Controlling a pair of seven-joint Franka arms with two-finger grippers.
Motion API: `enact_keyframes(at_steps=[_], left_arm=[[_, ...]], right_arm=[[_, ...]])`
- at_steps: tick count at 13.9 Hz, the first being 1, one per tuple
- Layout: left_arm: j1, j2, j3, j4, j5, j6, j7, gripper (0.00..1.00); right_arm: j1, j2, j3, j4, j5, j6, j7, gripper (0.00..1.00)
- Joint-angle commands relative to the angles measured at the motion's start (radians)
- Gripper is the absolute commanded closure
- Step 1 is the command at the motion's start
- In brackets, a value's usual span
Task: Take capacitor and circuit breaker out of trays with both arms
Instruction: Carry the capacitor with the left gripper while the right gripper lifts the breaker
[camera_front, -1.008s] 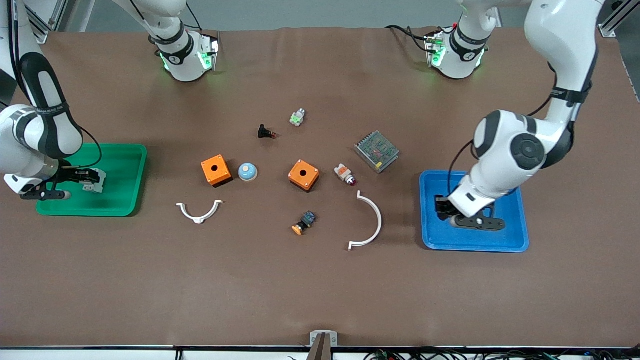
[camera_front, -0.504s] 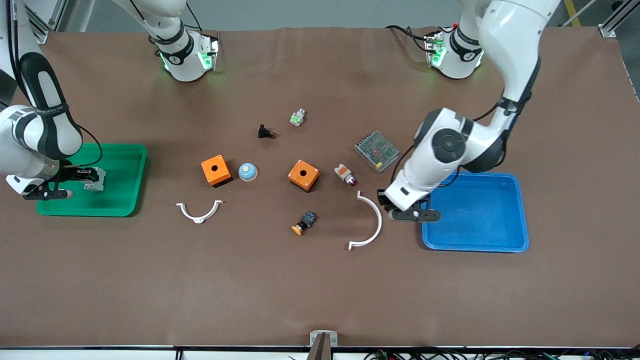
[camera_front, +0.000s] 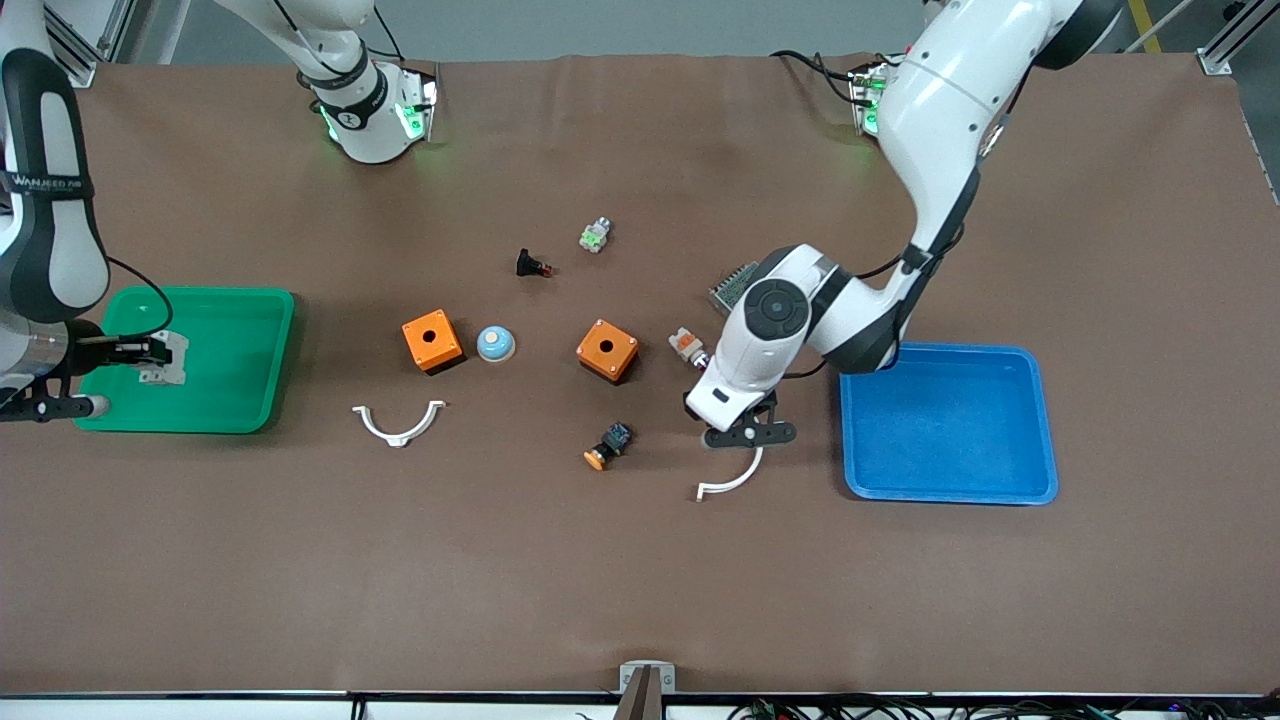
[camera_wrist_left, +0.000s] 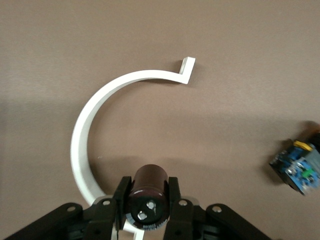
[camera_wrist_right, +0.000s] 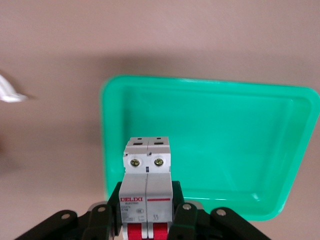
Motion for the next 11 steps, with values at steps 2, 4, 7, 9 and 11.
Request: enact_keyframes(at_steps=[2,4,7,9,11], left_arm=[[-0.077,0.076,0.079,0.085,0.016,-0.016,-0.029,0.91],[-0.075,0.080,0.080,0.094,0.016,-0.016,-0.029,0.42],[-0.069,0.049,0.088,0.121,0.019,-0.036,-0.025,0.00],[-0.063,-0.001,0.122,0.176,0.019,-0.160,-0.011,0.00],[-0.048,-0.084,0.157,0.197,0.020,-0.280,-0.002,0.00]], right_arm=[[0.183,0.001,-0.006,0.012,0.095,-0.044,0.226,0.74],[0.285,0.004,-0.006,0.012,0.155,-0.035,0.353,0.74],[0.439,0.021,-0.008,0.015,0.284,0.017,0.520,0.74],[0.531,0.067,-0.008,0.015,0.287,0.107,0.637,0.74],[0.591,0.118,-0.008,0.015,0.289,0.183,0.700,0.74]])
